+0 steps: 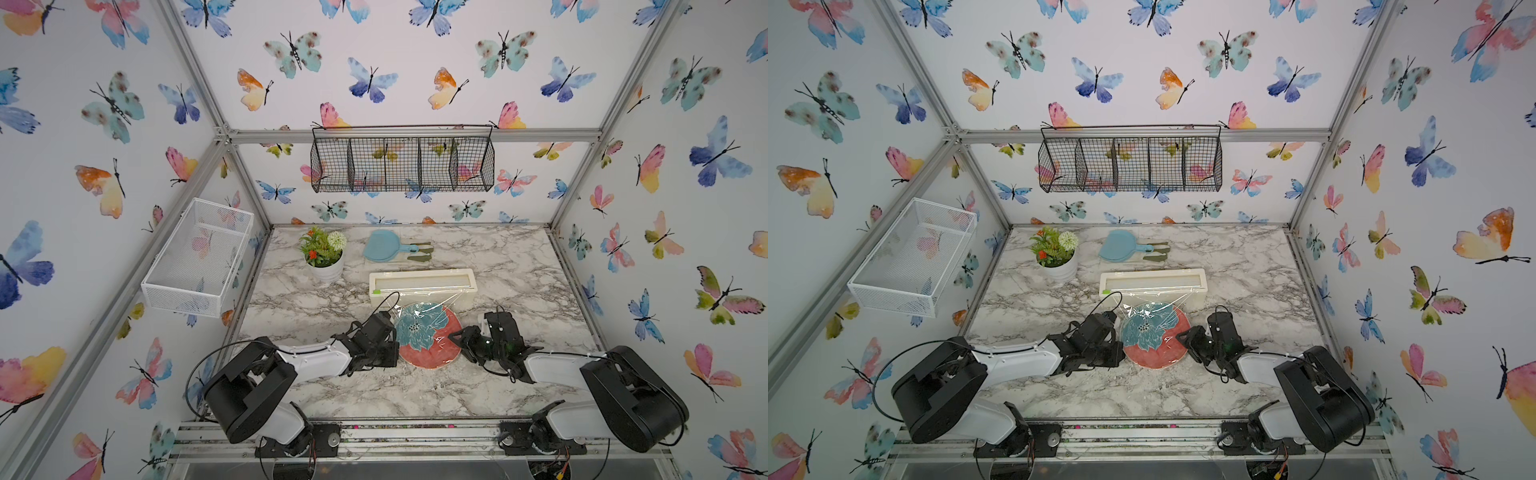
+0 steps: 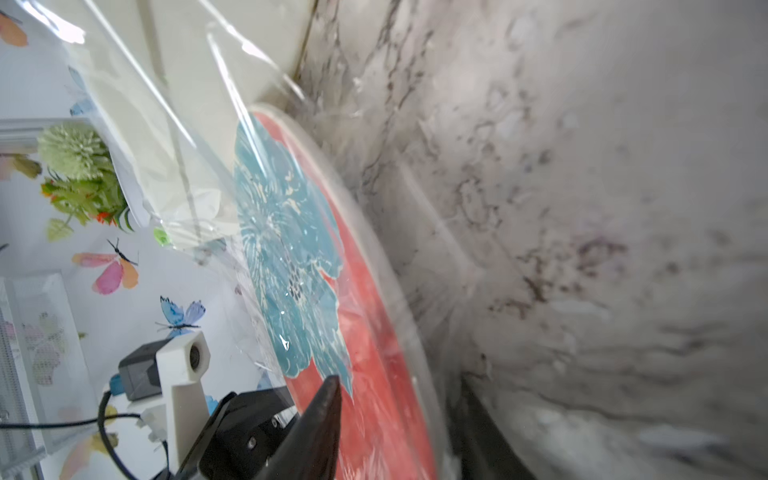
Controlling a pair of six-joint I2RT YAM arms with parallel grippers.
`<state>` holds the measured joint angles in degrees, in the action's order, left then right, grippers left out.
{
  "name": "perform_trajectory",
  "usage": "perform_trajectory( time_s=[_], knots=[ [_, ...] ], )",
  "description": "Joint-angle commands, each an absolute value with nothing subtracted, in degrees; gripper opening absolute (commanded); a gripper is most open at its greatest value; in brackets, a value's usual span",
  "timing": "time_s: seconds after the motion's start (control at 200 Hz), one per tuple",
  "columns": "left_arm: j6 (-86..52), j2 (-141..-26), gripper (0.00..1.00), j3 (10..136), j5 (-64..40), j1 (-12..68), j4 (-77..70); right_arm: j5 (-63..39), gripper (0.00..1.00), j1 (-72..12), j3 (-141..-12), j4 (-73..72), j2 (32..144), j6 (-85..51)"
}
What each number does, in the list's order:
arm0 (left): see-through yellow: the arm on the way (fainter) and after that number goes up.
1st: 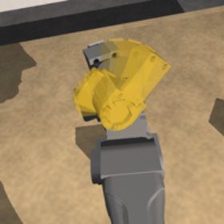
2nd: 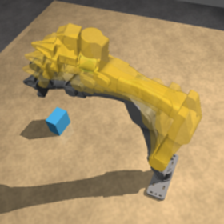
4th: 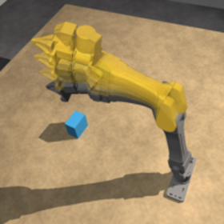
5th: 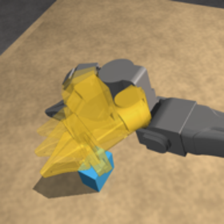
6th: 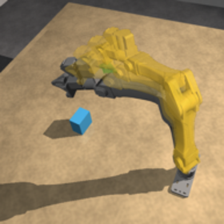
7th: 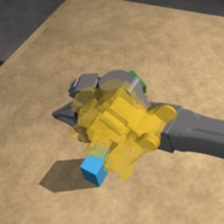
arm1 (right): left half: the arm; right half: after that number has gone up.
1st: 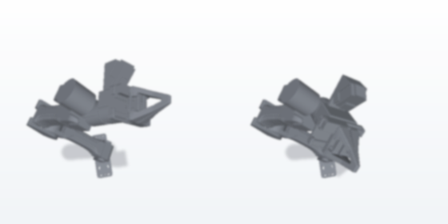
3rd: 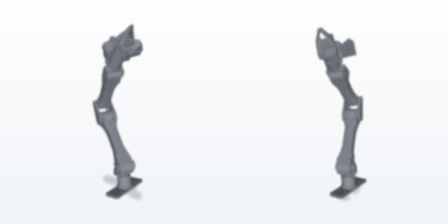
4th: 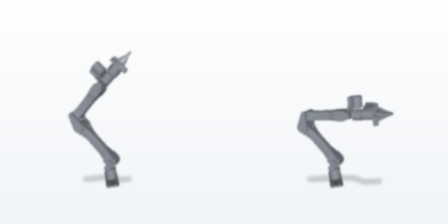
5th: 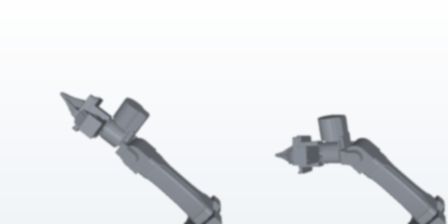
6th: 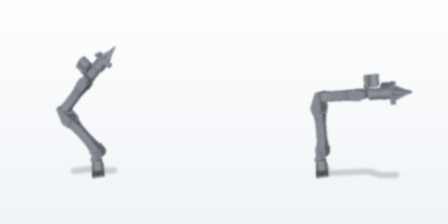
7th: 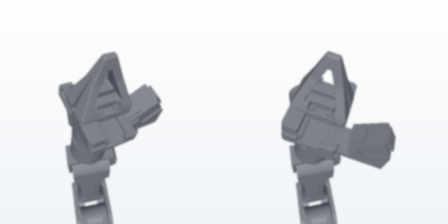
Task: Wrap the plate with plastic wrap
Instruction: Pick up the plate at the center of the board.
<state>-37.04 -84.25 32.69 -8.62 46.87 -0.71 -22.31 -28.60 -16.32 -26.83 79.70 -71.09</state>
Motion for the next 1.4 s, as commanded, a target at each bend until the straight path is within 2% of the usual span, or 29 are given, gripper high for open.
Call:
perform_trajectory(
  time_s=[0.0,0.165,0.255,0.395,0.42,0.48,0.576,0.706,0.881,1.001,1.291,1.396],
  knots=[
    [-35.7,-84.9,0.00,33.7,-9.8,46.7,-1.6,-20.0,0.32,-29.0,-15.5,-30.2,80.9,-71.0],
    [-35.8,-84.6,0.00,33.3,-9.7,46.7,-1.4,-20.8,0.15,-29.1,-14.3,-34.8,83.0,-71.3],
    [-35.7,-84.1,0.00,33.2,-9.3,46.7,-1.1,-21.2,0.03,-29.1,-14.1,-35.6,83.1,-71.4],
    [-35.6,-82.2,0.00,33.7,-8.3,46.7,0.7,-21.2,0.02,-29.1,-14.7,-34.0,80.3,-69.8],
    [-35.6,-81.7,0.03,33.8,-8.1,46.8,1.3,-21.1,0.02,-29.1,-15.0,-33.0,79.6,-69.2],
    [-35.9,-79.7,0.19,33.9,-7.7,46.8,2.2,-20.6,0.02,-29.1,-16.0,-30.4,77.7,-67.5],
    [-37.0,-75.6,0.56,34.1,-6.7,46.6,4.4,-20.6,0.02,-29.0,-16.6,-27.9,74.9,-65.7],
    [-40.3,-67.5,0.68,32.9,-8.1,44.8,6.3,-21.1,0.02,-29.1,-15.7,-26.6,71.0,-65.1],
    [-49.6,-56.6,0.70,29.6,-15.9,38.6,3.9,-22.3,0.02,-29.0,-12.7,-30.1,65.2,-66.8],
    [-56.3,-51.6,0.69,27.4,-18.1,37.6,-0.8,-23.2,0.02,-29.0,-11.6,-34.2,63.0,-68.7],
    [-69.5,-49.2,0.72,21.7,-26.1,36.6,-10.9,-24.1,0.02,-29.0,-12.4,-41.5,64.2,-73.3],
    [-73.1,-51.0,0.67,16.9,-27.1,36.6,-19.9,-24.7,0.02,-29.0,-12.4,-45.7,66.3,-74.6]
  ],
)
